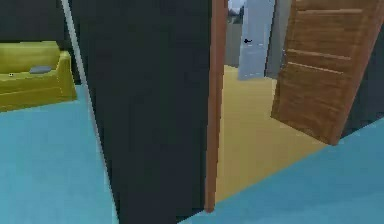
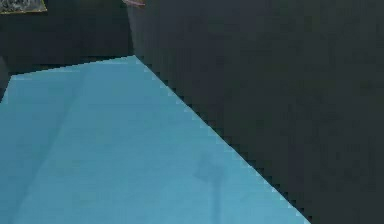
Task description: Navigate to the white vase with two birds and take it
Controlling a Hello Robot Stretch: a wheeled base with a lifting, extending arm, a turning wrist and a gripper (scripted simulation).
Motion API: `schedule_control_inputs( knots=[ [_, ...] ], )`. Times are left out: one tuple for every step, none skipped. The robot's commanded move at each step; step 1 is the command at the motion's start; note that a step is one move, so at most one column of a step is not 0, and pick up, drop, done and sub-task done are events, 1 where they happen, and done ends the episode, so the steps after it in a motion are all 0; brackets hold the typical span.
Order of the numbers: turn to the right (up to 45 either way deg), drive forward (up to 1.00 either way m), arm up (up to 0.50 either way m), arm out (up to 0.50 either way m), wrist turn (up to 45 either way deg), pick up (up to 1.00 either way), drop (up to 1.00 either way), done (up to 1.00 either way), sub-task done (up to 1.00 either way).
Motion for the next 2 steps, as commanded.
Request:
schedule_control_inputs(
  knots=[
    [-45.0,0.00,0.00,0.00,0.0,0.00,0.00,0.00,0.00],
    [-45.0,0.00,0.00,0.00,0.0,0.00,0.00,0.00,0.00]
  ],
)
